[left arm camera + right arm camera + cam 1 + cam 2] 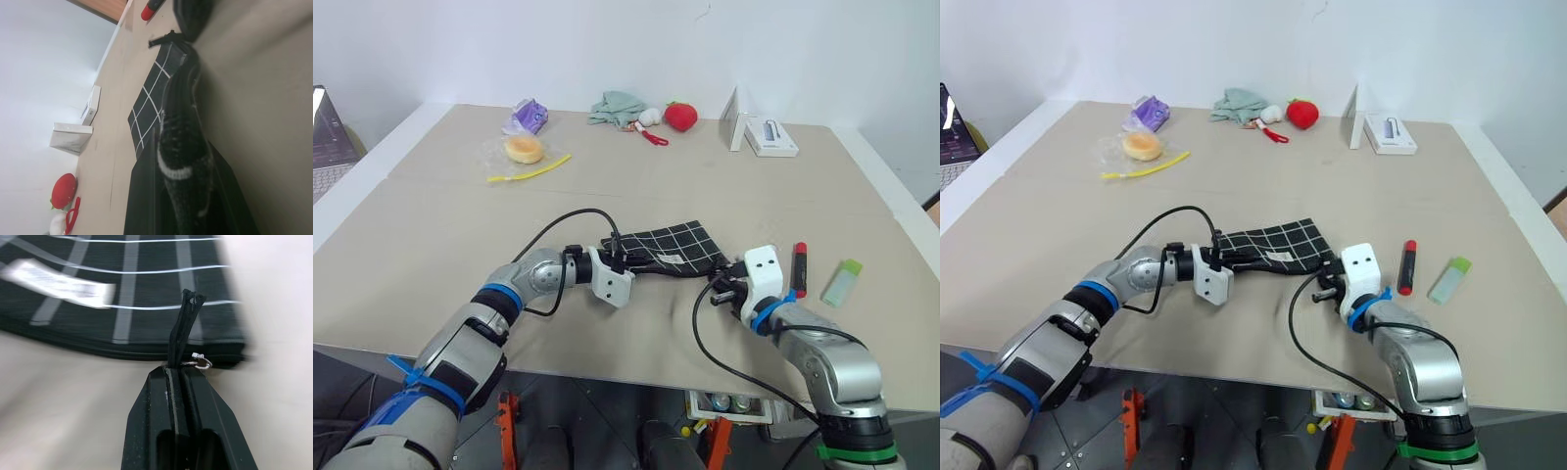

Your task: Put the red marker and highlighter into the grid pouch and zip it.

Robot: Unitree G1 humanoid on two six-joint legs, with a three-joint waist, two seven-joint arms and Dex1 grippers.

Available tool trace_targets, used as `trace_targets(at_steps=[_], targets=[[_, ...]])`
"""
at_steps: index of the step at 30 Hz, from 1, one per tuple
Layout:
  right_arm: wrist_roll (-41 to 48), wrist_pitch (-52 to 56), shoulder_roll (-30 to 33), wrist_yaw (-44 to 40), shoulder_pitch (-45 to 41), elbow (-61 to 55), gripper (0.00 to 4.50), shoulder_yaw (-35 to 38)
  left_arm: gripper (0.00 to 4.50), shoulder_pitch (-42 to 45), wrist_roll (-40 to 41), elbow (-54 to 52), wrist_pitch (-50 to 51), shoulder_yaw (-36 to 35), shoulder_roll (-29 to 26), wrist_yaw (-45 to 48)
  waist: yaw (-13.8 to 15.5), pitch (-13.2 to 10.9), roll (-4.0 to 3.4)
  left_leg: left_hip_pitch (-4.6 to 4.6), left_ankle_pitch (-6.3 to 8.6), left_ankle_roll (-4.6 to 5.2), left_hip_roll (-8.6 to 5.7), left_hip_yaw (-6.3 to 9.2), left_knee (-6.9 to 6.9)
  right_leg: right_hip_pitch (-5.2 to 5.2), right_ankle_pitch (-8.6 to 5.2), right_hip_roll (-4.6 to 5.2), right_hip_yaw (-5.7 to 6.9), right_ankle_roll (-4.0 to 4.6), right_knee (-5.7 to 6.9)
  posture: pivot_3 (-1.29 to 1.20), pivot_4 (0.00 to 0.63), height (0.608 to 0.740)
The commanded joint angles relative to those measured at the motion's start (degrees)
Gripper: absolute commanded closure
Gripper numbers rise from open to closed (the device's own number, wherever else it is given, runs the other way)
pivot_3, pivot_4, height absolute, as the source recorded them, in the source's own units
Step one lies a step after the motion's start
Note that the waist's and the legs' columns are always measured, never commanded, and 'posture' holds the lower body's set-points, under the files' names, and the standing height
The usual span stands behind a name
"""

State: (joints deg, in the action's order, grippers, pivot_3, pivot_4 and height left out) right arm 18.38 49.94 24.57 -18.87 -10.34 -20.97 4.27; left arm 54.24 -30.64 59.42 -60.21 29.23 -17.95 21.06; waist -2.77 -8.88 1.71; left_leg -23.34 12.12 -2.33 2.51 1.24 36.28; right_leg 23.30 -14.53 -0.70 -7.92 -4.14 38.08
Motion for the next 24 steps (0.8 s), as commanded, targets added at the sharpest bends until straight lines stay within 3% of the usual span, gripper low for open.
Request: trace_targets(at_steps=[1,11,17,24], targets=[[3.16,-1.04,0.0,-4.34,0.7,-5.11,4.45,-2.49,4.5,-2.12,-0.32,-0.27,0.24,1.58,1.25,1.82,0.0,0.0,0.0,0.0,0.0,0.0,0.0,0.0,0.0,0.0,0.0,0.0,0.0,0.0,0.0,0.0,0.15,0.732],[6.95,-1.47,0.66,-10.34,1.7,-9.75,4.45,-7.56,4.5,-2.72,0.72,-1.13,1.03,1.04,1.46,2.59,0.02,-0.01,0.01,-0.03,0.02,-0.01,0.0,0.02,0.01,0.0,-0.04,0.01,0.02,-0.01,-0.01,0.0,0.15,0.732],[8.6,-0.48,-3.99,-7.02,-2.32,-8.52,4.45,-4.87,4.5,-3.15,1.17,-1.71,1.22,0.84,1.85,3.23,0.01,-0.01,0.01,-0.02,0.02,-0.02,0.01,0.04,0.02,0.01,-0.02,-0.01,0.05,0.01,0.01,0.0,0.15,0.732],[7.21,1.42,-1.0,-5.44,-1.02,-6.21,4.45,-3.07,4.5,-3.6,1.78,-2.23,1.58,0.5,1.74,3.85,0.07,-0.01,0.01,-0.05,0.02,-0.02,0.0,0.05,0.03,0.01,-0.04,0.01,0.06,0.0,-0.01,0.0,0.15,0.732]])
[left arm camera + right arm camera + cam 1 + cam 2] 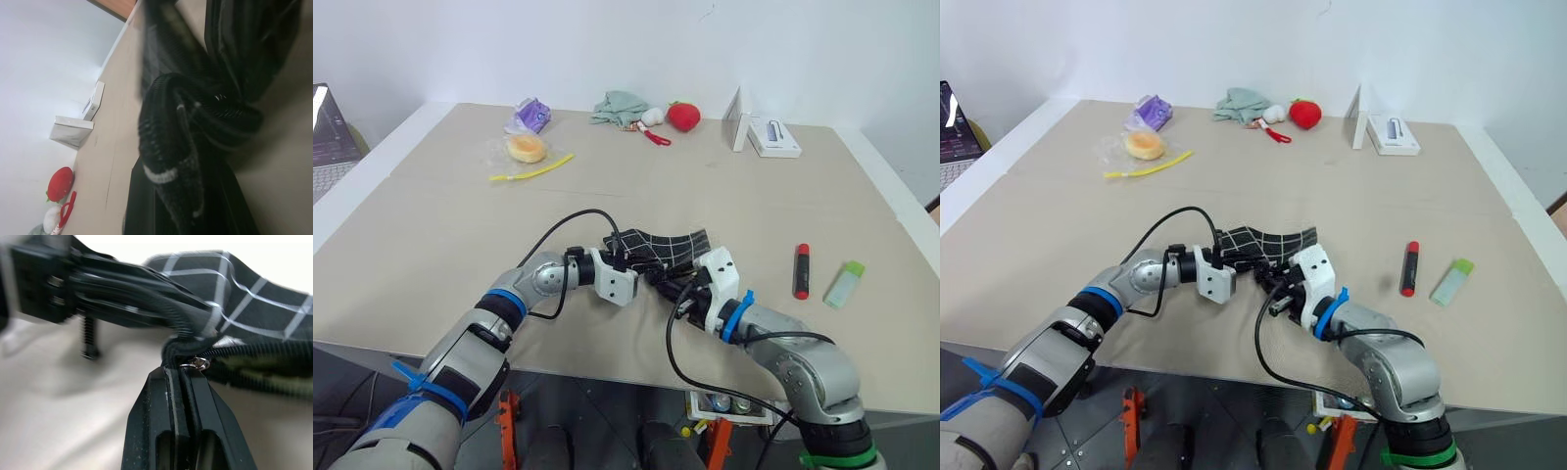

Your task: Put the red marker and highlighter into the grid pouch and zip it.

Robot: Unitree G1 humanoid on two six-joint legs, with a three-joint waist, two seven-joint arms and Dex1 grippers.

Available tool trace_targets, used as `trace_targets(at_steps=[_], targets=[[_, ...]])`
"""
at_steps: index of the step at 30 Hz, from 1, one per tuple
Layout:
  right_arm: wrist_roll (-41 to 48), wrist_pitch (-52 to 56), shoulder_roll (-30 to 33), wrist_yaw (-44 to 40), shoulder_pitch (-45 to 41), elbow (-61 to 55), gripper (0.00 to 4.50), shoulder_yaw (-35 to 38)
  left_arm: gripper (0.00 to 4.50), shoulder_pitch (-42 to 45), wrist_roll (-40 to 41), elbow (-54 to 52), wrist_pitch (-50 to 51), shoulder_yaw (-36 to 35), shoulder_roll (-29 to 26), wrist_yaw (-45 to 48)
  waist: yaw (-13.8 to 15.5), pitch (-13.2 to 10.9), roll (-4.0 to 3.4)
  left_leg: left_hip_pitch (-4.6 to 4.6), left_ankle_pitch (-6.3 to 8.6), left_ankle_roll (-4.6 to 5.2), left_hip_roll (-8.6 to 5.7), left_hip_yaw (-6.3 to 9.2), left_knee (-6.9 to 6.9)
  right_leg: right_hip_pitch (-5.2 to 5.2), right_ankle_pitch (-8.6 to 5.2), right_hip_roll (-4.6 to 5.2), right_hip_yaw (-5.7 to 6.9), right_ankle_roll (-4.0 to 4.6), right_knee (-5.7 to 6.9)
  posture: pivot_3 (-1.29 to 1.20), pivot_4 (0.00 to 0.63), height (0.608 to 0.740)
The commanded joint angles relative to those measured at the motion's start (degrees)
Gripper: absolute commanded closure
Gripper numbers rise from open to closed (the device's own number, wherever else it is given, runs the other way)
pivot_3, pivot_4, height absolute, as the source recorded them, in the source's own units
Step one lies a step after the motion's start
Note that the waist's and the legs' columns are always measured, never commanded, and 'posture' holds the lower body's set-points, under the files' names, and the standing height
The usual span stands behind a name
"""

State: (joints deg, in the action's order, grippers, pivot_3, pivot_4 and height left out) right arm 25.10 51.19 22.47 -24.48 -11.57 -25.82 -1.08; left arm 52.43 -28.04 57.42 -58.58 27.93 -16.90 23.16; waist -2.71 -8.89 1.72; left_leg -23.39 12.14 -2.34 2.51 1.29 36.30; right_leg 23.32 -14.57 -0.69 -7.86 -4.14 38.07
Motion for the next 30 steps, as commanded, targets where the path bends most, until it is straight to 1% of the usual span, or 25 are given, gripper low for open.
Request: trace_targets(at_steps=[1,5,8,10,11,12,14,16,18,20,23,30], targets=[[0.92,0.55,1.45,-0.13,0.7,-1.5,4.45,2.53,4.5,-1.91,-0.71,-0.3,0.0,1.74,0.66,1.84,0.0,0.0,0.0,0.0,0.0,0.0,0.0,0.01,0.0,0.0,0.0,0.0,0.0,0.0,0.0,0.0,0.15,0.732],[1.62,0.73,1.54,-0.52,1.42,-2.54,4.45,2.01,4.5,-2.11,-0.6,-0.48,0.06,1.63,0.62,2.1,-0.03,0.0,0.0,0.02,0.0,0.01,0.0,0.02,-0.02,0.0,-0.01,-0.01,0.01,0.02,0.0,0.0,0.15,0.732],[1.48,-1.21,1.02,0.13,1.77,-3.34,4.45,3.26,4.5,-2.17,-0.45,-0.66,0.08,1.57,0.56,2.31,-0.03,0.0,0.0,0.02,0.0,0.01,0.01,0.02,-0.02,0.0,-0.01,-0.01,0.01,0.02,0.0,0.0,0.15,0.732],[1.86,-2.26,0.49,0.57,1.94,-3.75,3.7,4.95,4.5,-2.24,-0.36,-0.8,0.1,1.56,0.46,2.39,-0.03,0.0,0.0,0.01,0.0,0.01,0.0,0.02,-0.02,0.0,-0.02,-0.01,0.01,0.01,0.0,0.0,0.15,0.732],[2.74,-2.46,0.28,0.55,2.05,-4.24,3.43,6.32,4.5,-2.26,-0.35,-0.83,0.13,1.55,0.41,2.44,-0.03,0.0,0.0,0.0,0.01,0.01,0.0,0.02,-0.02,0.0,-0.02,-0.01,0.01,0.01,0.0,0.0,0.15,0.732],[3.65,-2.97,0.46,0.33,2.31,-5.33,2.85,8.33,4.5,-2.25,-0.29,-0.85,0.14,1.51,0.3,2.51,-0.01,0.0,0.0,0.0,0.01,0.01,0.0,0.02,-0.02,0.0,-0.03,-0.01,0.01,0.0,0.0,0.0,0.15,0.732],[5.37,-3.02,0.79,1.4,2.25,-6.88,1.86,13.72,4.5,-2.17,0.13,-0.88,0.27,1.22,0.07,2.72,0.0,0.0,0.0,-0.02,0.01,0.01,0.0,0.03,-0.02,0.0,-0.04,0.0,0.02,-0.01,0.0,0.0,0.15,0.732],[4.1,-2.9,2.27,4.24,1.63,-6.4,0.83,18.34,4.5,-2.17,0.44,-0.94,0.37,1.05,-0.07,2.86,0.0,0.0,0.0,-0.02,0.03,0.01,0.0,0.03,-0.02,-0.01,-0.05,0.0,0.02,-0.02,-0.01,0.0,0.15,0.732],[1.5,-2.61,3.6,8.07,0.42,-4.63,0.05,21.55,4.5,-2.26,0.59,-0.97,0.41,0.98,-0.1,2.98,0.0,0.0,0.0,-0.02,0.03,0.01,-0.01,0.03,-0.02,-0.01,-0.05,0.01,0.02,-0.02,-0.02,0.0,0.15,0.732],[-1.1,-0.83,4.44,12.59,-0.94,-2.44,0.05,23.67,4.5,-2.39,0.54,-0.93,0.4,0.97,-0.03,3.02,-0.01,0.0,0.0,0.0,0.03,0.01,-0.01,0.03,-0.03,-0.01,-0.05,0.01,0.03,-0.01,-0.02,0.0,0.15,0.732],[-3.84,2.98,4.6,17.76,-2.25,0.09,0.05,24.93,4.5,-2.52,0.52,-0.85,0.37,0.85,0.3,3.25,-0.01,0.01,-0.01,0.04,0.03,0.01,-0.01,0.03,-0.06,-0.01,-0.06,0.01,0.03,0.03,0.0,0.0,0.15,0.732],[-6.33,5.93,3.46,21.55,-2.27,3.29,0.05,24.71,4.5,-2.44,0.34,-0.87,0.59,0.66,0.9,3.18,-0.01,0.01,-0.04,0.03,0.04,0.03,-0.03,0.02,-0.11,0.0,-0.1,0.02,0.01,0.05,-0.01,0.0,0.15,0.732]])
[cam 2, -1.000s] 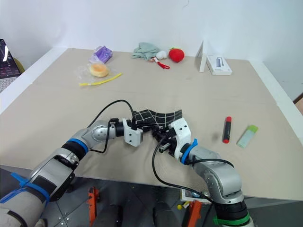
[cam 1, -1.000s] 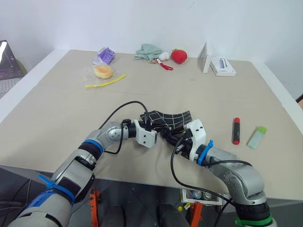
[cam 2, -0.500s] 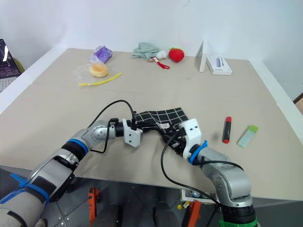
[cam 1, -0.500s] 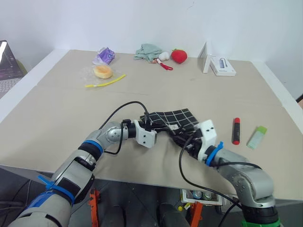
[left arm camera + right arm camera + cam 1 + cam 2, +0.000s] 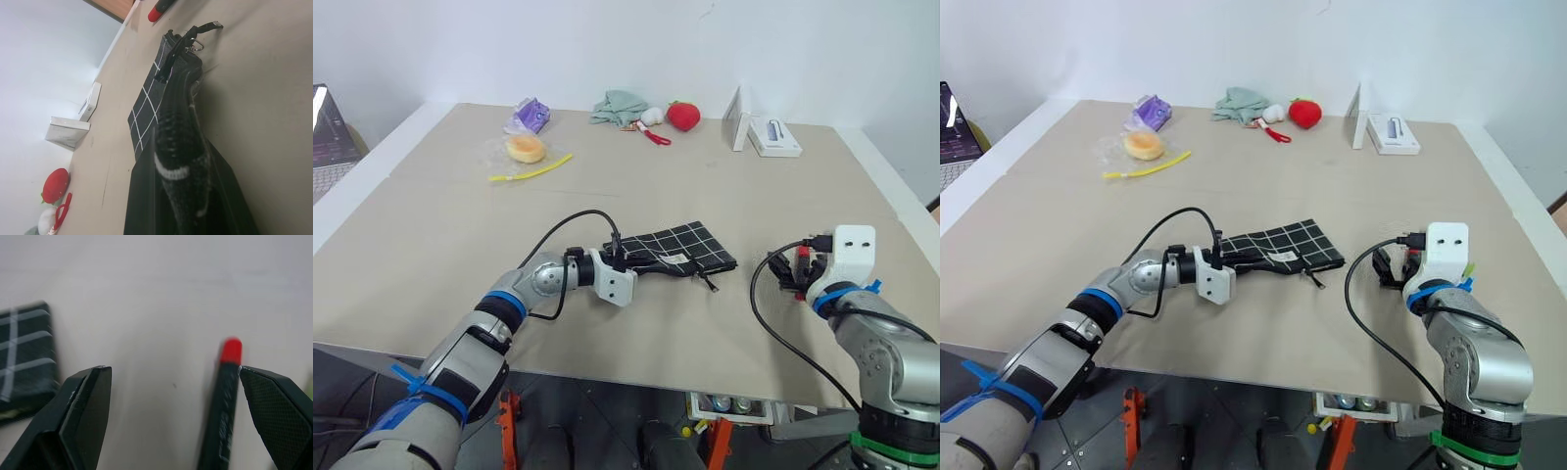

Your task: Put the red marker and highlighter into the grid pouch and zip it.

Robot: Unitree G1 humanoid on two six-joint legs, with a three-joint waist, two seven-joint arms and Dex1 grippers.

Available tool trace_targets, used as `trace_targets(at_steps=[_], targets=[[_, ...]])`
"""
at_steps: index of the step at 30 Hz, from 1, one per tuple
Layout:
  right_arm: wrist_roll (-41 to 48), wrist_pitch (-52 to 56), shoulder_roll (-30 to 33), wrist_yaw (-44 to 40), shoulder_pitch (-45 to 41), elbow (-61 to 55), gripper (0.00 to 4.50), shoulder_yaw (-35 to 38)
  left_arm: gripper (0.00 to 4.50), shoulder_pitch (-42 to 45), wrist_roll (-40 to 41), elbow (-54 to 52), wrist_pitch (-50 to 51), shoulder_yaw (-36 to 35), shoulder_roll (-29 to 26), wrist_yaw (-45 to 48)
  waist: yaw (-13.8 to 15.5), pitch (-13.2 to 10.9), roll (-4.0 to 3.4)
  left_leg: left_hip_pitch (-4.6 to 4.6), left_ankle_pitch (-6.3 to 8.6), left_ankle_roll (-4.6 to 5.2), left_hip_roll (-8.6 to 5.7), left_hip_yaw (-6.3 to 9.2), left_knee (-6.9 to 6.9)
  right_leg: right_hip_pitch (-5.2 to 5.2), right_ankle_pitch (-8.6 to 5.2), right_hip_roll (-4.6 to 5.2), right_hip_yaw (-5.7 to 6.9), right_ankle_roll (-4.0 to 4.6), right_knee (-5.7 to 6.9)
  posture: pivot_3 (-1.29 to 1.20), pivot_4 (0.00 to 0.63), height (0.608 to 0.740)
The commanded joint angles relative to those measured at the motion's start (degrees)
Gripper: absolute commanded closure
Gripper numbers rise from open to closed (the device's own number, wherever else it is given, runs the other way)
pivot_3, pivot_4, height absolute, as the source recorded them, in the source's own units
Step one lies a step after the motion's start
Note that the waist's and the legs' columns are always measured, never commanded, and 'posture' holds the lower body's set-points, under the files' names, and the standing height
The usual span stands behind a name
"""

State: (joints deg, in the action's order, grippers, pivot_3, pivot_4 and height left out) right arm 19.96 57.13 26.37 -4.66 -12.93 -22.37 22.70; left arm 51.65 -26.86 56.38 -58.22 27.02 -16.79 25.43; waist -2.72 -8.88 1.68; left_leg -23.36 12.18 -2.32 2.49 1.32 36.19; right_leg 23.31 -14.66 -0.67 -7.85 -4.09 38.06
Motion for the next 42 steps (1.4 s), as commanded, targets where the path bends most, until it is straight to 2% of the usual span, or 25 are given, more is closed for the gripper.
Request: trace_targets(at_steps=[1,12,15,19,21,23,27,29,32,34,37,42], targets=[[-1.5,0.02,-0.64,2.14,-1.0,0.04,0.05,1.01,4.5,-1.65,-0.83,0.16,0.24,1.57,0.8,0.9,0.0,0.0,0.0,0.0,0.0,0.01,0.0,0.0,0.0,0.0,0.0,0.0,0.0,0.0,0.0,0.0,0.15,0.732],[-2.93,1.24,-3.23,2.93,-1.76,6.42,0.05,-0.28,4.5,-2.49,-0.59,-1.07,0.76,1.27,0.65,0.92,0.02,0.01,-0.05,0.0,0.03,0.06,-0.01,0.0,0.0,-0.01,-0.01,0.01,0.0,-0.01,0.0,0.0,0.15,0.732],[-2.87,1.65,-3.86,3.27,-2.2,6.89,0.9,0.35,4.5,-2.65,-0.31,-1.51,0.86,0.95,0.7,0.97,0.01,0.01,-0.05,0.0,0.04,0.07,-0.01,0.0,0.0,-0.01,-0.01,0.0,0.01,-0.01,0.0,0.0,0.15,0.732],[-3.17,-0.85,-4.0,3.47,-3.35,7.28,2.84,1.54,4.5,-2.84,0.87,-1.65,1.05,0.4,0.84,1.79,0.01,0.01,-0.05,0.0,0.06,0.1,-0.01,0.0,0.0,-0.01,-0.03,0.01,0.0,-0.01,0.0,0.0,0.15,0.732],[-2.54,-3.69,-0.59,-2.01,-2.43,6.36,3.86,-0.83,4.5,-2.91,2.04,-1.65,1.22,-0.08,0.92,2.55,0.02,-0.01,-0.09,-0.01,0.06,0.11,-0.02,0.0,0.0,0.0,-0.03,0.01,0.0,-0.02,0.0,0.0,0.15,0.732],[-2.87,-10.39,4.17,-10.14,-0.37,4.24,3.91,-4.49,4.5,-2.93,3.13,-1.76,1.52,-0.54,1.08,3.29,0.01,-0.04,-0.15,-0.02,0.1,0.17,-0.05,-0.01,0.01,0.0,-0.06,0.03,-0.01,-0.05,-0.01,0.0,0.15,0.732],[-0.59,-20.9,13.04,-26.21,4.0,-0.02,3.91,-6.67,4.5,-2.93,3.65,-1.86,1.77,-0.77,1.15,4.2,0.01,-0.04,-0.19,-0.02,0.27,0.47,-0.07,0.0,0.02,-0.01,-0.16,0.04,0.0,-0.04,-0.01,0.0,0.15,0.732],[2.45,-24.37,17.13,-35.3,7.36,-2.47,3.91,-6.27,4.5,-2.96,3.84,-1.9,1.86,-0.84,1.21,4.54,0.09,-0.04,-0.18,-0.02,0.3,0.52,-0.07,0.05,0.04,-0.04,-0.2,0.03,0.04,-0.04,-0.01,0.0,0.15,0.732],[5.82,-24.67,23.17,-44.54,12.21,-4.56,3.91,-4.76,4.5,-3.02,4.26,-2.05,2.06,-1.1,1.34,5.12,0.13,-0.05,-0.16,-0.05,0.33,0.53,-0.11,0.14,0.1,-0.1,-0.26,0.05,0.09,-0.07,-0.03,0.0,0.15,0.732],[5.21,-25.79,25.75,-46.59,13.53,-3.88,3.91,-4.23,4.5,-3.03,4.57,-2.12,2.17,-1.23,1.38,5.4,0.11,-0.06,-0.15,-0.05,0.34,0.52,-0.15,0.13,0.14,-0.12,-0.26,0.09,0.08,-0.07,-0.03,0.0,0.15,0.732],[-1.35,-30.4,33.0,-49.41,15.14,2.65,3.91,-4.06,4.5,-2.97,4.72,-2.1,2.33,-1.39,1.34,5.6,0.11,-0.08,-0.17,-0.03,0.34,0.52,-0.24,0.09,0.22,-0.13,-0.25,0.17,0.05,-0.08,-0.02,0.0,0.15,0.732],[-5.19,-35.01,35.14,-49.53,14.56,8.75,3.91,-5.35,4.5,-3.12,4.85,-2.31,2.44,-1.52,1.41,5.73,0.11,-0.08,-0.16,0.02,0.33,0.51,-0.26,0.11,0.24,-0.16,-0.22,0.18,0.06,-0.08,-0.01,0.0,0.15,0.732]])
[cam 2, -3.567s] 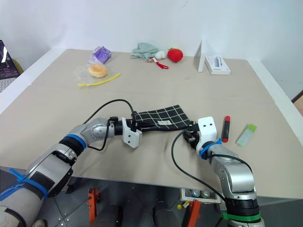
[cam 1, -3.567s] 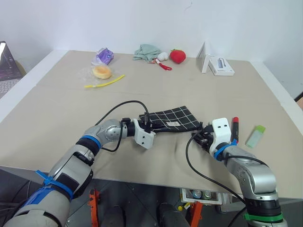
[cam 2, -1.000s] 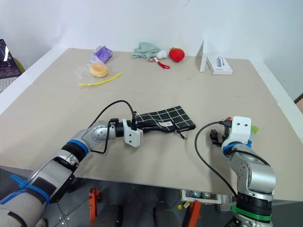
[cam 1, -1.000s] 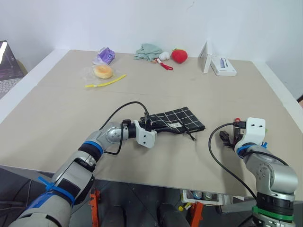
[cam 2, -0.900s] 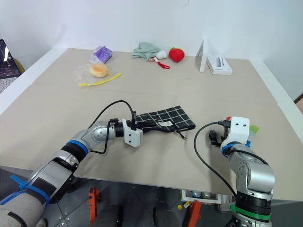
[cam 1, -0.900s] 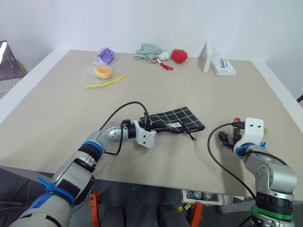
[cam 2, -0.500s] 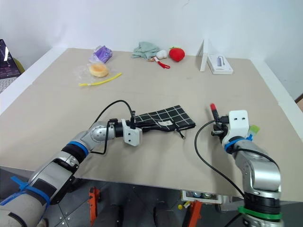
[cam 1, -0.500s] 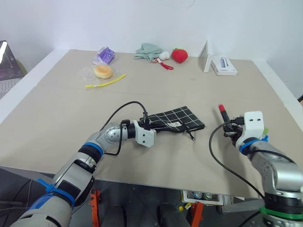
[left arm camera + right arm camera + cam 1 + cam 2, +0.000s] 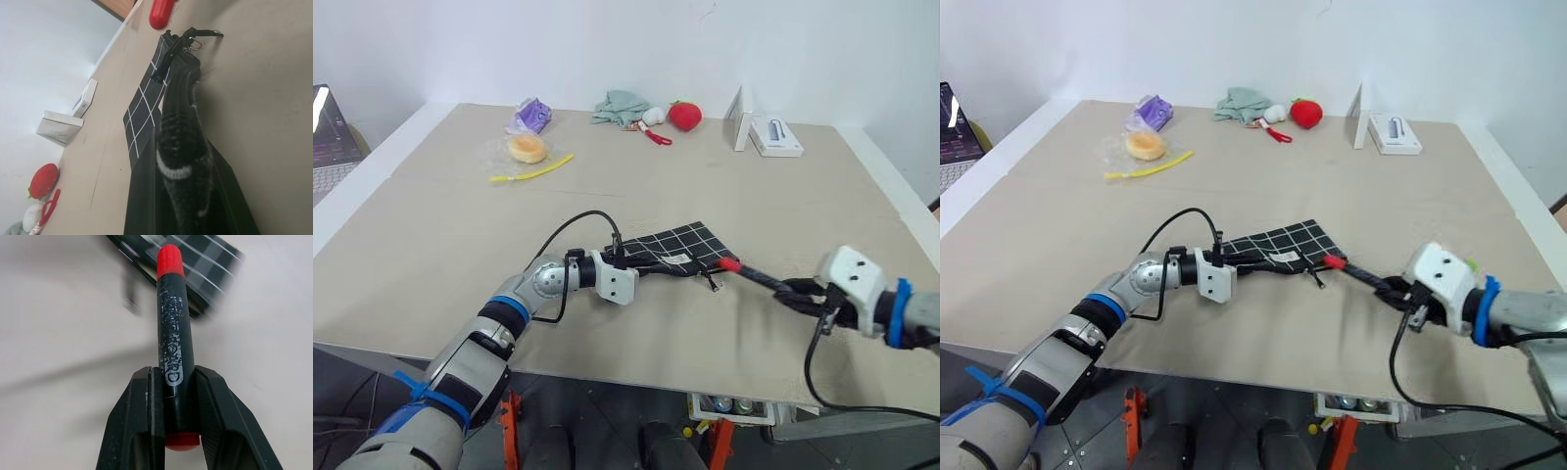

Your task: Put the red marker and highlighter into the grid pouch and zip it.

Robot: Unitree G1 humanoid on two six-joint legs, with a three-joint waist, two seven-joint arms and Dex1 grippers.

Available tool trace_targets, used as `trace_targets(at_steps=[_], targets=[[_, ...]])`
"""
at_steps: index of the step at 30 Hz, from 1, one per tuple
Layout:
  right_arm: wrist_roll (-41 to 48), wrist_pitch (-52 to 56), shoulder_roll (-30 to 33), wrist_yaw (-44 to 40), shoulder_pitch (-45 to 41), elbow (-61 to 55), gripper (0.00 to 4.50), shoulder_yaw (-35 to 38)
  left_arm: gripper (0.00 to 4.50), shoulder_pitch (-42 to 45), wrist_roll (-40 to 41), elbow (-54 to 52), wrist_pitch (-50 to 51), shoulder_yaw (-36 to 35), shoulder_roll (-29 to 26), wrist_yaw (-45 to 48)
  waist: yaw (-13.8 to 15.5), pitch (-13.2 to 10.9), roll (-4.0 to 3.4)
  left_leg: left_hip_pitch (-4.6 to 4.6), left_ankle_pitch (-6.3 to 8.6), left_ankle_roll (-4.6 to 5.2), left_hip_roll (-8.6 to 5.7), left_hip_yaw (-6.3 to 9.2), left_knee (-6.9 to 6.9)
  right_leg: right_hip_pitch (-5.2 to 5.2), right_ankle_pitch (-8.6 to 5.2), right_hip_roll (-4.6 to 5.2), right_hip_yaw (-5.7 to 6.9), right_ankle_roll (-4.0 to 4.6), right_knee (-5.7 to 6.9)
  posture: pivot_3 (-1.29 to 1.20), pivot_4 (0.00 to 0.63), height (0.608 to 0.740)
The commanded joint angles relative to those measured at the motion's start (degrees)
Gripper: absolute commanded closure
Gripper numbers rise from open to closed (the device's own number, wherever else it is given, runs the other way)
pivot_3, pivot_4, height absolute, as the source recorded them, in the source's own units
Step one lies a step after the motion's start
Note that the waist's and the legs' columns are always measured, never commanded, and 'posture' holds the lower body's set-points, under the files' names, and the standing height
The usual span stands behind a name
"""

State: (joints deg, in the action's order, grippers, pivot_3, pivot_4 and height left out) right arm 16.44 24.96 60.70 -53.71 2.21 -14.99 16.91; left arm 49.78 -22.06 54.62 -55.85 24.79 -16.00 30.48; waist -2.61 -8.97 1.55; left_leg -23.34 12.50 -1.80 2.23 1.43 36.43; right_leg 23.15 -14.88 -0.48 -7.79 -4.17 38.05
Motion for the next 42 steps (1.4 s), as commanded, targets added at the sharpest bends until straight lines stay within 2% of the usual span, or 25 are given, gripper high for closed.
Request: trace_targets(at_steps=[1,7,19,30,36,42], targets=[[-2.1,-3.26,0.76,-0.56,-0.6,1.82,3.91,0.06,4.5,-1.28,0.09,-0.6,0.11,0.71,0.64,0.69,0.01,0.01,-0.03,0.0,0.0,0.0,0.0,0.0,-0.01,0.0,0.0,0.0,0.0,0.0,0.0,0.0,0.15,0.732],[-3.64,-4.32,0.19,-1.16,-1.42,1.91,3.91,-2.97,4.5,-1.44,0.27,-0.84,0.22,0.64,0.63,0.86,0.01,0.01,-0.03,-0.02,0.0,0.0,-0.03,0.01,-0.02,0.0,-0.02,0.02,-0.02,-0.02,0.0,0.0,0.15,0.732],[-6.7,-7.58,-3.82,-0.78,-11.63,6.1,3.91,-11.72,4.5,-1.93,0.94,-2.84,-1.19,1.5,1.39,2.47,0.03,0.01,-0.05,-0.03,0.0,0.0,-0.06,0.04,-0.01,-0.01,-0.02,0.03,0.0,-0.03,0.01,0.0,0.15,0.732],[-11.49,-18.25,-7.51,-4.52,-21.17,5.63,3.91,-21.02,4.5,-3.14,11.82,-8.5,0.94,0.36,3.9,13.71,0.01,-0.03,-0.09,-0.04,0.0,0.0,-0.09,0.09,0.0,0.02,-0.01,0.05,0.02,-0.01,0.05,0.0,0.15,0.732],[-13.72,-21.94,-7.72,-7.28,-22.15,4.05,3.91,-24.15,4.5,-3.45,12.58,-9.66,1.39,0.13,4.12,15.77,0.02,-0.04,-0.09,-0.04,0.0,0.0,-0.09,0.11,0.03,0.01,-0.01,0.05,0.03,-0.01,0.06,0.0,0.15,0.732],[-14.36,-22.03,-10.13,-6.23,-21.9,3.05,3.91,-24.42,4.5,-3.66,13.14,-9.66,2.28,-0.54,4.65,16.28,0.03,-0.04,-0.09,-0.04,0.0,0.0,-0.1,0.11,0.04,0.01,0.0,0.05,0.03,0.01,0.08,0.0,0.15,0.732]])
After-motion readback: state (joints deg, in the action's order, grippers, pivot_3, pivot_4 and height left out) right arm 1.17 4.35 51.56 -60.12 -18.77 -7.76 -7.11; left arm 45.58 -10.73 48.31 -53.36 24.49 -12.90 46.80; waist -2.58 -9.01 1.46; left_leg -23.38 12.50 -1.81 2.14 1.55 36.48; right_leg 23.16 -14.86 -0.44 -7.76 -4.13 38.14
